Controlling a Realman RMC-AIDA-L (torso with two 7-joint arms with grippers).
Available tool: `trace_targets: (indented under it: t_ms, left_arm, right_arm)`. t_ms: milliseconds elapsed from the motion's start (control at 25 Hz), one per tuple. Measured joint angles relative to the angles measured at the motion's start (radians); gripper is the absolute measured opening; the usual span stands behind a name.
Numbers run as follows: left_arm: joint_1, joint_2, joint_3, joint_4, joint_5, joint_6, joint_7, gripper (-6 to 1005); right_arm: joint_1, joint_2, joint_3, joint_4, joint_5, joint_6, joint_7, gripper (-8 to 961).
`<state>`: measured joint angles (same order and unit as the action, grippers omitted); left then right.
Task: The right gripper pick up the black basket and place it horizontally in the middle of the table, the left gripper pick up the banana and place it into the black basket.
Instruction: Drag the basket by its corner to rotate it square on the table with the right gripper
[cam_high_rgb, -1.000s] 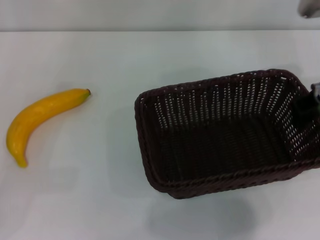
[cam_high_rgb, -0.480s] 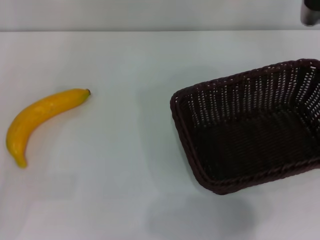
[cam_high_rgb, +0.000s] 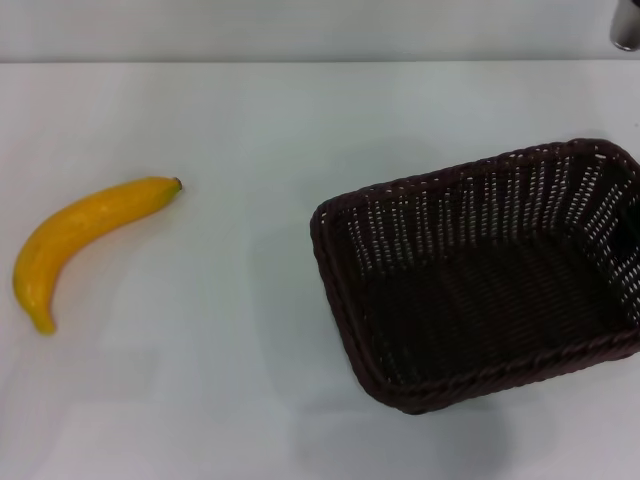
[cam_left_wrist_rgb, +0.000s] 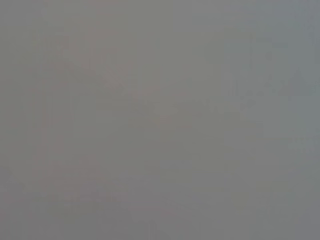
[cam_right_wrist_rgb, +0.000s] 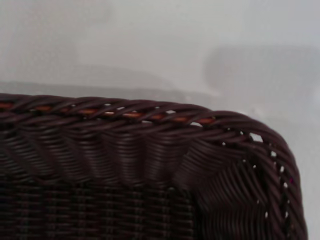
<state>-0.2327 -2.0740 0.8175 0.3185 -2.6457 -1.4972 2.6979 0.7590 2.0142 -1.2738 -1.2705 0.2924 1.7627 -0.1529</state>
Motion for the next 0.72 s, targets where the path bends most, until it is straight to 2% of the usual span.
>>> trace_targets:
  t_ms: [200, 560, 720]
  left_arm:
    - [0.000, 0.001, -0.002, 0.001, -0.002, -0.007, 0.000, 112]
    - [-0.004, 0.003, -0.003, 0.024, -0.008, 0.000, 0.000, 113]
    - [-0.004, 0.003, -0.002, 0.026, -0.005, 0.002, 0.000, 113]
  right_arm:
    - [-0.030, 0.002, 0.046, -0.005, 0.062, 0.019, -0.010, 397]
    - [-0.138, 0.000, 0.122, -0.099, 0.199, 0.039, -0.051, 612]
    - [-0.190, -0.008, 0.147, -0.178, 0.218, 0.046, -0.065, 611]
